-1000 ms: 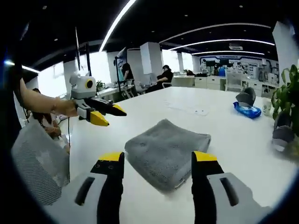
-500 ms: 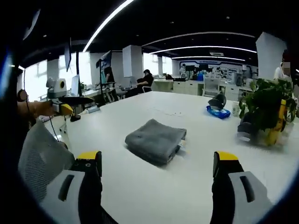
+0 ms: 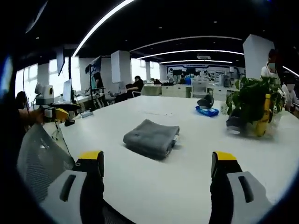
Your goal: Fold the towel on the table until its edges align and the towel forms a compact rectangular stack.
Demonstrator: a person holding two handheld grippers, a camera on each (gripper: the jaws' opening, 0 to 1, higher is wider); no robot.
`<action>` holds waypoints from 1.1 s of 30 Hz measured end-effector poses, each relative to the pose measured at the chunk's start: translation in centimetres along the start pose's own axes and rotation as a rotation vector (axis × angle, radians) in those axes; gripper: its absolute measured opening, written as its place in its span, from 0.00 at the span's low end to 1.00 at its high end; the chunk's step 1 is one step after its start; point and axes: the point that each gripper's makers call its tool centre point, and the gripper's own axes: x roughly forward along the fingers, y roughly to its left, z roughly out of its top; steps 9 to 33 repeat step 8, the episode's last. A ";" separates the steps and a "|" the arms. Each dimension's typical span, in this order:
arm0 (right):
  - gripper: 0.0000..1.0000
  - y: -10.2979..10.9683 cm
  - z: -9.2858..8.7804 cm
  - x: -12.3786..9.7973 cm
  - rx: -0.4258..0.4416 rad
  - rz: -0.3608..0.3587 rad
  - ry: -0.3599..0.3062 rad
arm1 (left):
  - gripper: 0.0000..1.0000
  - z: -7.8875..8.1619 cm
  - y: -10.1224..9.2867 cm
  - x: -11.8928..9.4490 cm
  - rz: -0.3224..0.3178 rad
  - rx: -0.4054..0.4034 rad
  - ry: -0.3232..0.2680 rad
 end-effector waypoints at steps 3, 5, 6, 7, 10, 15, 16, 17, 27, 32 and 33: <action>0.90 -1.3 -1.2 0.3 -0.133 -0.028 0.090 | 0.99 -0.5 0.2 0.5 -0.001 0.179 0.063; 0.81 -1.7 -2.1 -0.1 -0.167 -0.062 0.159 | 0.98 0.0 -1.1 0.5 -0.056 0.159 0.012; 0.81 -1.2 -1.9 0.0 -0.151 -0.048 0.138 | 0.98 -0.1 -1.2 0.3 -0.063 0.142 0.016; 0.82 -1.3 -1.8 0.1 -0.144 -0.044 0.130 | 0.98 -0.3 -1.1 0.4 -0.069 0.140 0.022; 0.86 -1.2 -1.7 0.2 -0.139 -0.037 0.121 | 0.99 -0.4 -1.0 0.5 -0.074 0.136 0.028; 0.86 -1.2 -1.7 0.2 -0.139 -0.037 0.121 | 0.99 -0.4 -1.0 0.5 -0.074 0.136 0.028; 0.86 -1.2 -1.7 0.2 -0.139 -0.037 0.121 | 0.99 -0.4 -1.0 0.5 -0.074 0.136 0.028; 0.86 -1.2 -1.7 0.2 -0.139 -0.037 0.121 | 0.99 -0.4 -1.0 0.5 -0.074 0.136 0.028; 0.86 -1.2 -1.7 0.2 -0.139 -0.037 0.121 | 0.99 -0.4 -1.0 0.5 -0.074 0.136 0.028; 0.86 -1.2 -1.7 0.2 -0.139 -0.037 0.121 | 0.99 -0.4 -1.0 0.5 -0.074 0.136 0.028; 0.86 -1.2 -1.7 0.2 -0.139 -0.037 0.121 | 0.99 -0.4 -1.0 0.5 -0.074 0.136 0.028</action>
